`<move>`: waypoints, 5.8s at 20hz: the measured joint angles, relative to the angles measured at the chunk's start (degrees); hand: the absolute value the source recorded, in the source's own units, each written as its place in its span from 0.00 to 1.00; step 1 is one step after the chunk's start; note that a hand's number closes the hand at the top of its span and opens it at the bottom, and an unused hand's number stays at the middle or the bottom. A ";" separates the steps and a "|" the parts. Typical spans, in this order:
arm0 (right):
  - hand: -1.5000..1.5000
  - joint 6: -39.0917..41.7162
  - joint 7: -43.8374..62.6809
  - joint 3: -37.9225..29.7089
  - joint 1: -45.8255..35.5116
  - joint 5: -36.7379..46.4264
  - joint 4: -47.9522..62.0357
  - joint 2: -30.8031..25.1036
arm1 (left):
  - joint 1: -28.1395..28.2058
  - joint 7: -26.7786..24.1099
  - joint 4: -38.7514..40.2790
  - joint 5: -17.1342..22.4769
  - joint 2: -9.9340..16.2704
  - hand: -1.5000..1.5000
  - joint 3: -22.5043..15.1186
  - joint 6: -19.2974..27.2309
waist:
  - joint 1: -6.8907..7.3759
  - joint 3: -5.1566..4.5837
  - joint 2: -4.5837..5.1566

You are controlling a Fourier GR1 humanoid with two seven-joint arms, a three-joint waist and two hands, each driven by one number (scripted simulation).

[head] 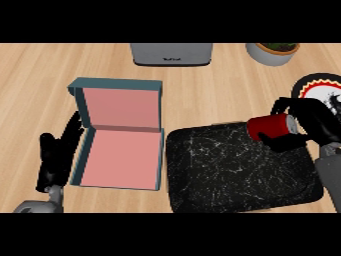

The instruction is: Pick the can from the tray and place it in the plate

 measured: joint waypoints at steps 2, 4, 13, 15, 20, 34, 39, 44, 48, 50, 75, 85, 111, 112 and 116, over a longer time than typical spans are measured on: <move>1.00 -1.22 -0.72 -2.40 0.08 -1.14 -1.73 -0.98 | 0.06 0.40 -0.37 0.00 -0.04 0.50 0.16 -0.08 | -0.12 0.00 -0.03; 1.00 -3.72 -0.44 -4.97 -0.13 -1.91 -3.73 -1.29 | 0.27 -0.11 -0.04 0.35 0.39 0.50 0.86 -0.56 | -0.30 -0.01 -0.07; 1.00 -9.04 5.88 -14.26 -1.12 -3.28 -8.51 -2.75 | 0.46 -1.28 0.92 0.13 -0.14 0.50 1.61 -1.56 | -0.16 -0.02 -0.03; 1.00 -9.69 5.34 -16.25 -1.63 -3.80 -6.01 -3.73 | 0.65 -1.83 1.20 0.47 0.24 0.50 2.31 -2.45 | -0.04 -0.01 0.01; 1.00 -11.13 2.67 -19.71 -6.15 -4.46 4.87 -6.79 | 0.04 0.76 -0.58 -1.35 -1.39 0.50 1.15 -1.17 | 0.32 0.01 0.11; 1.00 -12.60 -9.34 -21.63 -18.75 -1.36 42.56 -14.56 | -0.50 -0.59 0.12 -2.80 -3.06 0.50 0.90 -1.66 | 1.71 0.11 0.64; 0.00 -6.36 -12.16 -20.82 -19.88 -0.30 51.29 -17.59 | -0.89 -0.16 -0.44 -2.94 -3.08 0.50 0.85 -1.89 | 2.10 0.17 0.84; 0.00 -2.35 -17.10 -20.03 -21.51 0.63 56.91 -19.10 | -1.02 -1.23 0.89 -3.08 -3.40 0.50 0.86 -2.32 | 2.26 0.22 0.98; 0.00 0.04 -24.91 -22.84 -22.12 -2.57 58.25 -19.85 | -1.73 -0.31 1.08 -2.94 -3.28 0.50 1.46 -2.22 | 2.06 0.28 0.95; 0.00 1.62 -28.44 -26.05 -22.64 -6.15 58.50 -19.51 | -1.91 0.06 0.95 -2.91 -3.07 0.50 1.65 -2.29 | 1.73 0.30 0.83; 0.00 17.18 -39.43 -39.70 -15.85 -23.57 61.57 -23.09 | -2.51 -0.30 1.27 -3.61 -3.99 0.50 2.04 -2.38 | 1.91 0.33 0.93; 0.00 13.02 -40.44 -38.61 -14.81 -23.08 62.29 -22.27 | -1.55 -0.36 0.57 -4.29 -4.49 0.50 1.57 -2.43 | 2.28 0.37 1.03; 0.00 9.82 -42.68 -41.10 -9.55 -25.02 64.56 -26.95 | -2.50 0.37 0.29 -3.85 -3.76 0.50 2.85 -3.83 | 2.50 0.59 1.36; 0.00 9.90 -42.51 -41.58 -9.32 -25.44 64.73 -27.51 | -2.22 0.16 0.24 -3.83 -3.81 0.50 2.82 -3.86 | 2.56 0.63 1.38; 0.00 8.05 -41.97 -42.67 -8.50 -26.31 65.03 -27.85 | -2.18 0.56 -0.19 -3.82 -4.05 0.50 2.60 -3.89 | 2.75 0.67 1.43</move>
